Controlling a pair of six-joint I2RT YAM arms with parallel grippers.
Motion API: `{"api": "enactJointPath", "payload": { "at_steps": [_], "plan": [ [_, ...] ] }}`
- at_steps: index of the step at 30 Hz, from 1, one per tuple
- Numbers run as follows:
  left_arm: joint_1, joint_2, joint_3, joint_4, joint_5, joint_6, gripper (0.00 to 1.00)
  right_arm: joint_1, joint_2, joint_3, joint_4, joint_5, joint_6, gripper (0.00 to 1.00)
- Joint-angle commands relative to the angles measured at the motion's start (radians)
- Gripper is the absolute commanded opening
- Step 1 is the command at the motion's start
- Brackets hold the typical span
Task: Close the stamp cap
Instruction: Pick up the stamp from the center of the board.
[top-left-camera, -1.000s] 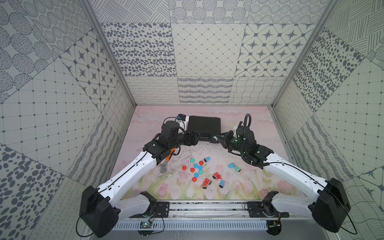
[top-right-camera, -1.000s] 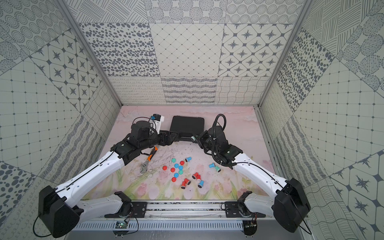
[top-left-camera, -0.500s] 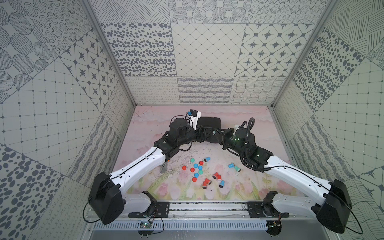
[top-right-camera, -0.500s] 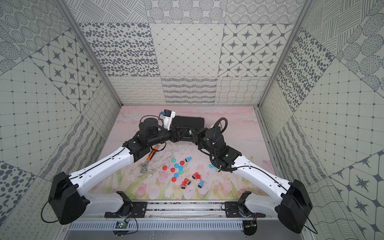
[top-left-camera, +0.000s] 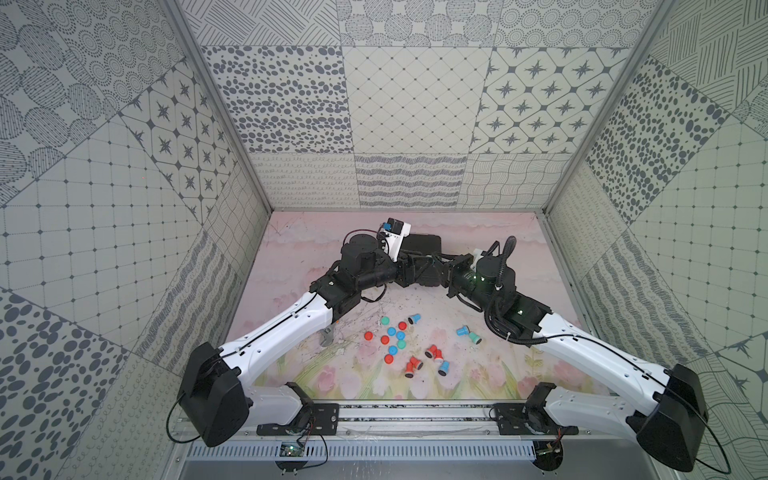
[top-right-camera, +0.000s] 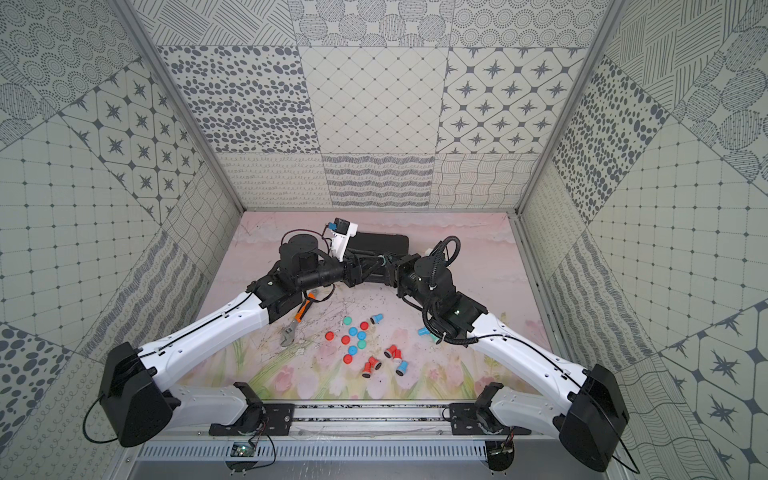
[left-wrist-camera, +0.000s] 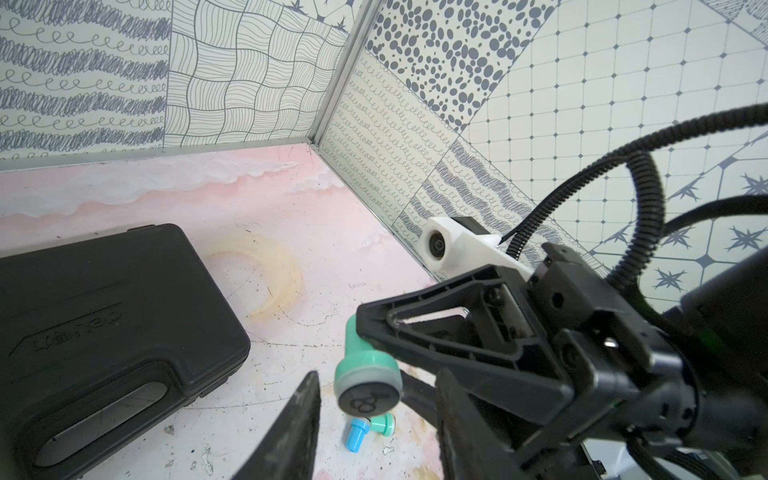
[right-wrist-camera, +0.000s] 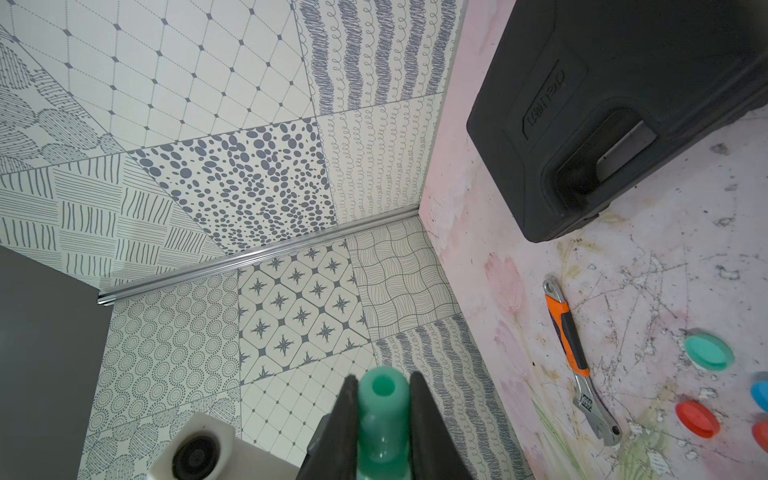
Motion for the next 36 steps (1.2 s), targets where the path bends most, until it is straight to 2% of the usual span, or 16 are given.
{"api": "enactJointPath", "payload": {
  "at_steps": [1, 9, 18, 25, 29, 33, 36],
  "plan": [
    [-0.004, 0.014, 0.027, 0.020, 0.049, 0.073, 0.47, 0.006, -0.009, 0.023, 0.054, 0.003, 0.026, 0.03],
    [-0.004, 0.027, 0.033, -0.001, 0.049, 0.093, 0.45, 0.008, -0.011, 0.025, 0.061, 0.004, 0.030, 0.03],
    [-0.003, 0.048, 0.057, -0.019, 0.034, 0.095, 0.38, 0.017, -0.005, 0.030, 0.070, 0.005, 0.027, 0.03],
    [-0.004, 0.048, 0.054, -0.027, 0.036, 0.095, 0.38, 0.026, -0.007, 0.030, 0.075, 0.012, 0.027, 0.03],
    [-0.003, 0.040, 0.042, -0.027, 0.035, 0.102, 0.32, 0.029, -0.010, 0.029, 0.073, 0.018, 0.027, 0.03],
    [-0.004, 0.027, 0.027, -0.029, 0.036, 0.118, 0.30, 0.028, -0.011, 0.030, 0.074, 0.021, 0.027, 0.03],
    [-0.004, 0.017, 0.018, -0.032, 0.028, 0.125, 0.33, 0.030, -0.009, 0.031, 0.074, 0.019, 0.028, 0.03]
  ]
}}
